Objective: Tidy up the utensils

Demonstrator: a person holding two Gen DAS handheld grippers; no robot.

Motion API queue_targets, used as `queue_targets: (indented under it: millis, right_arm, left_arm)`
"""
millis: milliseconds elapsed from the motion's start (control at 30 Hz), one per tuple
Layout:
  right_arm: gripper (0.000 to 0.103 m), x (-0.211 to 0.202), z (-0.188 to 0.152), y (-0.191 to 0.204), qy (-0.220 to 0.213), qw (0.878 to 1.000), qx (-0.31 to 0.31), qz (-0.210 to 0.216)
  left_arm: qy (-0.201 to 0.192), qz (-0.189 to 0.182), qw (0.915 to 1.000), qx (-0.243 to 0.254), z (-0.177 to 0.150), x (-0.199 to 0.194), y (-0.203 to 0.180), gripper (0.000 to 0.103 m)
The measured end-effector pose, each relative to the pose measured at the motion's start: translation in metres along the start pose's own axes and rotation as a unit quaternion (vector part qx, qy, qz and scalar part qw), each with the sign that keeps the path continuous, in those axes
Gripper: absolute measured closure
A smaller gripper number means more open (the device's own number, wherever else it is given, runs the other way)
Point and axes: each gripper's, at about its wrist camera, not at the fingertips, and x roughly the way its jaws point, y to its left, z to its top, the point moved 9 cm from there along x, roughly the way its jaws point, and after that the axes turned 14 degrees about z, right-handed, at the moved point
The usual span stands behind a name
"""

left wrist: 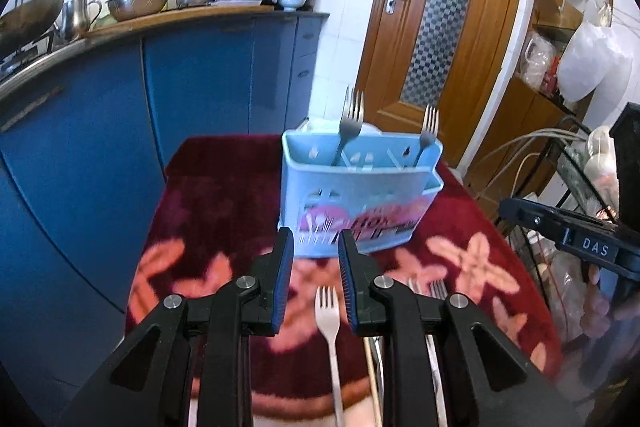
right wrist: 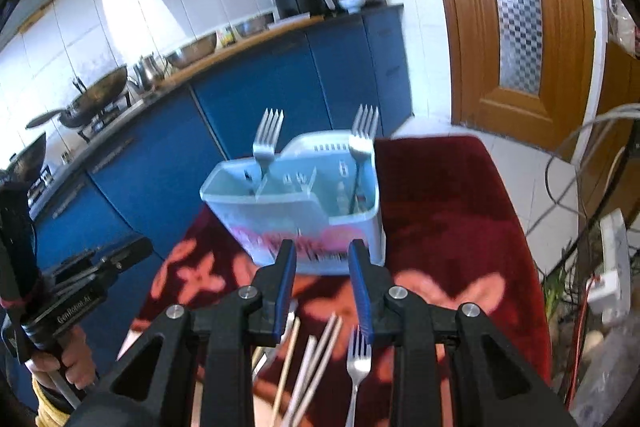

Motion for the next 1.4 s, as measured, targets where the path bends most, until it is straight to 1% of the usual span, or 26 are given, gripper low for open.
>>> queue_targets:
  millis: [133,367,433,567,667,800,933,967,1233,1400]
  right_arm:
    - [0.073,0.006,-0.026,-0.007,0.024,1.000,0.000,-0.014]
    - [0.073,0.023,-0.064,-0.024,0.070,0.997,0.016,-0.024]
    - [0.072,0.029,-0.073,-0.028,0.081,0.996,0.020,-0.025]
    - [0.071,0.038,-0.086,-0.036,0.099,0.994,0.029,-0.024]
    - [0.066,0.043,-0.093,-0.041,0.111,0.993,0.036,-0.021]
    - [0.066,0.050,-0.098,-0.047,0.124,0.991,0.035,-0.026]
    - [0.066,0.057,-0.104,-0.055,0.135,0.990,0.041,-0.031]
    - [0.066,0.059,-0.105,-0.056,0.138,0.989,0.042,-0.031]
    - [0.066,0.073,-0.107,-0.065,0.146,0.988,0.048,-0.023]
    - [0.063,0.079,-0.105,-0.065,0.147,0.988,0.047,-0.014]
  left_arm:
    - [0.029,0.008,0.9995,0.003,-0.019,0.010,0.001,0.081]
    - [0.077,0.010,0.9969,0.010,-0.049,0.036,-0.007,0.081]
    - [0.095,0.006,0.9954,0.013,-0.058,0.046,-0.011,0.081]
    - [0.122,-0.002,0.9924,0.017,-0.072,0.060,-0.018,0.081]
    - [0.143,-0.008,0.9895,0.017,-0.083,0.072,-0.023,0.081]
    - [0.170,-0.016,0.9851,0.014,-0.096,0.087,-0.027,0.081]
    - [0.183,-0.014,0.9829,0.014,-0.105,0.098,-0.028,0.081]
    - [0.182,-0.021,0.9830,0.010,-0.105,0.099,-0.028,0.081]
    - [0.179,-0.028,0.9834,0.005,-0.101,0.111,-0.031,0.080]
    - [0.178,-0.034,0.9835,0.004,-0.099,0.119,-0.034,0.079]
